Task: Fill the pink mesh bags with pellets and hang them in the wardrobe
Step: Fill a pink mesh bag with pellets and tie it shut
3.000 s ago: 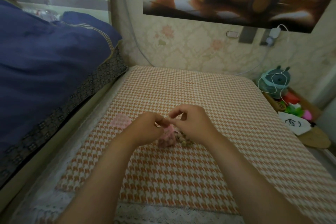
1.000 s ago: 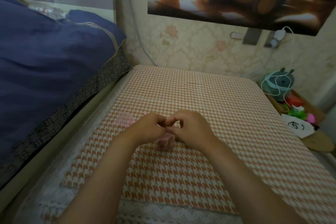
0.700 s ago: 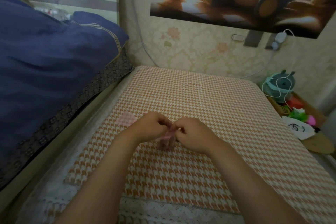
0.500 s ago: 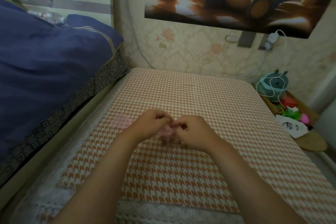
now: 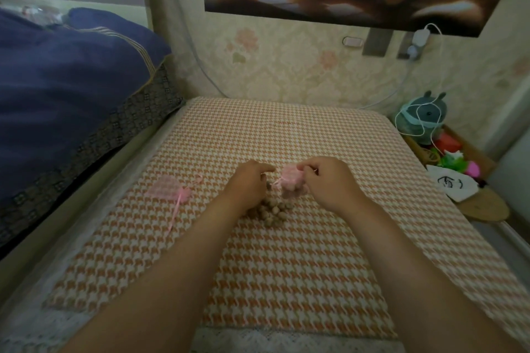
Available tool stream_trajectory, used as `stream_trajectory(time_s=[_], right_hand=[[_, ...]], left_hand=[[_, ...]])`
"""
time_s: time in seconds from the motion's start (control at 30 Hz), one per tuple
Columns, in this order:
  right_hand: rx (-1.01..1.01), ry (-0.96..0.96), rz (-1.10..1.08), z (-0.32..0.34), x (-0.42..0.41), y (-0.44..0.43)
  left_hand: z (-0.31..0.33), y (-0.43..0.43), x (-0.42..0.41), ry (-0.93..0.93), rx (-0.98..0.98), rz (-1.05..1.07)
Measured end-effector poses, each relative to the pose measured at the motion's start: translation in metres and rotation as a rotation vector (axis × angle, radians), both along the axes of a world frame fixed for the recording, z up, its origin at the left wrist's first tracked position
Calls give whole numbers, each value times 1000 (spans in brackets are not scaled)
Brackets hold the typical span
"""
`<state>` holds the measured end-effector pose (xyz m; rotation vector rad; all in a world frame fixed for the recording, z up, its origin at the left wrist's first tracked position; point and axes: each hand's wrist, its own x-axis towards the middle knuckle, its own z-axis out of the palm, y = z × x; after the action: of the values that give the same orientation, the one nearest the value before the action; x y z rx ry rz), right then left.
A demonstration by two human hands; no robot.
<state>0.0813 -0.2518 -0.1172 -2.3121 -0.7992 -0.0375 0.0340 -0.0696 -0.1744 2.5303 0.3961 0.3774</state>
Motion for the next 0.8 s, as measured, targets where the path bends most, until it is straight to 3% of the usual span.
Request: stream_trajectory(time_s=[0.23, 0.43, 0.6, 0.8], right_hand=[[-59, 47, -12, -17, 18, 2], [-81, 120, -17, -18, 19, 2], [-92, 160, 25, -9, 9, -4], [-43, 232, 51, -4, 2, -11]], left_hand=[[-18, 0, 19, 90, 13, -17], [-6, -2, 17, -148, -202, 83], [29, -28, 11, -330, -167, -42], [20, -38, 12, -243, 31, -145]])
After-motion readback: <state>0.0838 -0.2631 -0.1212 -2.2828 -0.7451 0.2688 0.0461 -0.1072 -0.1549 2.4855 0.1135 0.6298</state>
